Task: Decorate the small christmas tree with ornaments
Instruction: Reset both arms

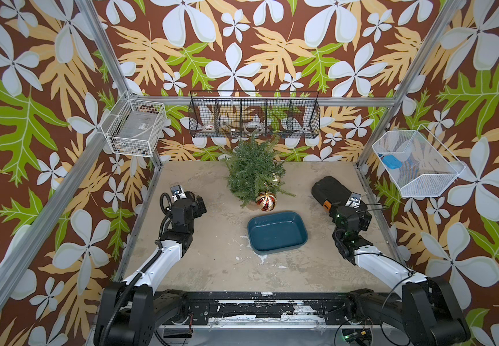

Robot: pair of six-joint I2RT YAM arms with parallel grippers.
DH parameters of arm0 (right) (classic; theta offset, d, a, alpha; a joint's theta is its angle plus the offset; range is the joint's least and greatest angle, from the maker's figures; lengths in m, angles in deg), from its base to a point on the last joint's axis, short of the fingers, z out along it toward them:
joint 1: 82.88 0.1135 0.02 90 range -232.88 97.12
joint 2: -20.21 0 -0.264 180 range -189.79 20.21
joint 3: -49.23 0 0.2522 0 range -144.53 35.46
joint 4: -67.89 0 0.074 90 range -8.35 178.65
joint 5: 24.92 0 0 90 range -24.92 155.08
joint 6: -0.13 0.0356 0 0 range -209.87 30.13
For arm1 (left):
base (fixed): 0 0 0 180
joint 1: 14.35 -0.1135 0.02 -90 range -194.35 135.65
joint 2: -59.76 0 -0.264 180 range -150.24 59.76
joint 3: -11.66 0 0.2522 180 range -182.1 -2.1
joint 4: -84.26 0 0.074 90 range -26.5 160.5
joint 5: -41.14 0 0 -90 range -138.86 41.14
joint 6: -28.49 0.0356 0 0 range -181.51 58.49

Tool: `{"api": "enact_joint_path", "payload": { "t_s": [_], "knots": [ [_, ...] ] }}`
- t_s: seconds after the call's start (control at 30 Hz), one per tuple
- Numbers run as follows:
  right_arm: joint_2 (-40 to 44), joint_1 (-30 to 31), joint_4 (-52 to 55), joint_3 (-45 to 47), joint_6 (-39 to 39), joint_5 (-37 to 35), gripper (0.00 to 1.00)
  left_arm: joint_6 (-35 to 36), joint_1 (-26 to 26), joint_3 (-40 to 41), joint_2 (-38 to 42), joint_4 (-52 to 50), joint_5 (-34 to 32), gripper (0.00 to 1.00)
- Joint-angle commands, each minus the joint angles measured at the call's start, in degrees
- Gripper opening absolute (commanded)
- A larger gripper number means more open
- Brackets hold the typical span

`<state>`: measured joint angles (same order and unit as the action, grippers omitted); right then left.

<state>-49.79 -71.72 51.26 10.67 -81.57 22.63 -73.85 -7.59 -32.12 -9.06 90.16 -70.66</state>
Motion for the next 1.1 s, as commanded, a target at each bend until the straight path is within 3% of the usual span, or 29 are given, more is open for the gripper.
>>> {"api": "enact_joint_path", "payload": {
  "t_s": [0.0, 0.07, 0.13, 0.2, 0.33, 0.4, 0.47, 0.53, 0.6, 0.7, 1.07],
  "knots": [
    [-4.0, -0.2, -15.3, 2.6, -2.8, -0.5, 1.00, 4.1, -0.1, 4.6, -2.9, 15.3, -5.3, 1.00],
    [-7.4, -0.1, -22.3, 4.0, -5.8, -0.8, 1.00, 5.7, -0.1, 8.6, -4.9, 24.1, -4.3, 1.00],
    [-7.5, -0.2, -19.5, 3.3, -5.5, 1.6, 1.00, 6.8, -0.1, 11.2, -6.8, 31.0, -3.8, 1.00],
    [-6.7, -0.4, -21.9, 5.6, -7.7, 9.0, 0.99, 7.8, -0.1, 12.7, -8.6, 35.6, -2.3, 1.00],
    [-12.8, -0.6, -45.1, 15.8, -9.7, 10.3, 1.00, 8.9, -0.1, 19.1, -11.3, 48.5, 1.2, 1.00],
    [-11.2, -1.4, -37.3, 13.1, -7.7, 12.3, 1.00, 9.4, -0.1, 21.0, -13.4, 53.7, 2.7, 1.00],
    [-11.7, -6.7, -37.8, 13.8, -5.4, 22.6, 1.00, 10.2, -0.2, 22.1, -15.2, 57.7, 3.9, 1.00],
    [-16.5, -8.3, -48.0, 16.0, -5.3, 25.1, 1.00, 9.8, -0.3, 21.5, -14.6, 55.4, 3.9, 1.00],
    [-13.6, -7.8, -38.6, 14.0, -4.7, 24.8, 1.00, 10.1, -0.3, 21.9, -15.1, 57.0, 3.6, 1.00],
    [-14.7, -6.8, -42.1, 14.7, -6.0, 23.3, 1.00, 8.9, 1.0, 22.6, -14.9, 58.1, -2.4, 1.00],
    [-14.2, -7.6, -40.1, 14.0, -4.9, 24.5, 1.00, 9.2, 1.1, 22.9, -14.9, 58.9, -2.4, 1.00]
  ]
}}
